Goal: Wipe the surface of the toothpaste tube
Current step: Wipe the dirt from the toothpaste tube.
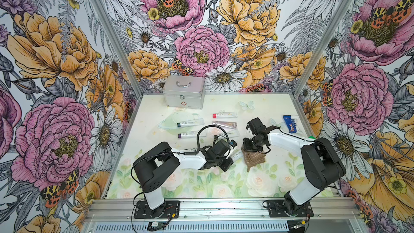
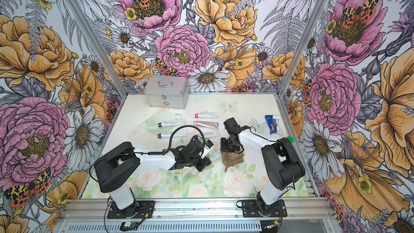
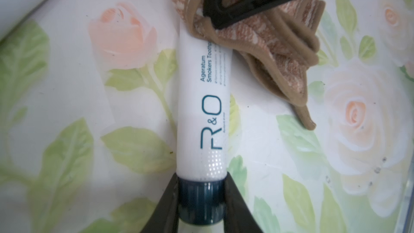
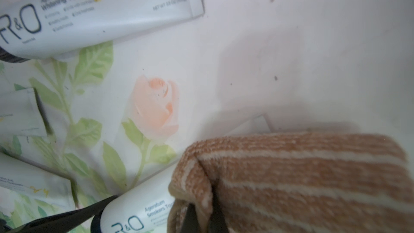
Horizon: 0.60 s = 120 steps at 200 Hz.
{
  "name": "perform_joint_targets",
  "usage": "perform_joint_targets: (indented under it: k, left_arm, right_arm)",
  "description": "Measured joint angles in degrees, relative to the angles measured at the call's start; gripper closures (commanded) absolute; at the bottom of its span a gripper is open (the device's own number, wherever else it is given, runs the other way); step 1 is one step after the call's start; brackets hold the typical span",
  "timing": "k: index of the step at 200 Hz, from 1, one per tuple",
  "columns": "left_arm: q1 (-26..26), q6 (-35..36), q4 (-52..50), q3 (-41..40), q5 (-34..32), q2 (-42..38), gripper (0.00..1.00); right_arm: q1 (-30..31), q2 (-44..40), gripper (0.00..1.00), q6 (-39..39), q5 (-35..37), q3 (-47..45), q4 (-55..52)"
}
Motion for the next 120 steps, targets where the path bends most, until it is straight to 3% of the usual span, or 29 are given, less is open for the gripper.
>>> perform_joint_targets:
  k: [49,90,120]
  left_arm:
    - [-1.1,-1.3,3.1,-1.6,-1.7,0.0,0.74]
    - [-3.8,-1.0,3.0,-1.6,-6.5,-0.1,0.75]
    - [-5.7,-0.4,2.9,-1.6,-10.2,-0.2,0.75]
  right_arm:
    - [1.0,0.0,1.00,-0.3,-0.9,0.2,0.0]
    - [4.3,-0.3,1.00,-0.3,-3.8,0.4,-0.5]
    - [3.6,0.0,1.00,-0.8,-4.1,0.9,-2.0]
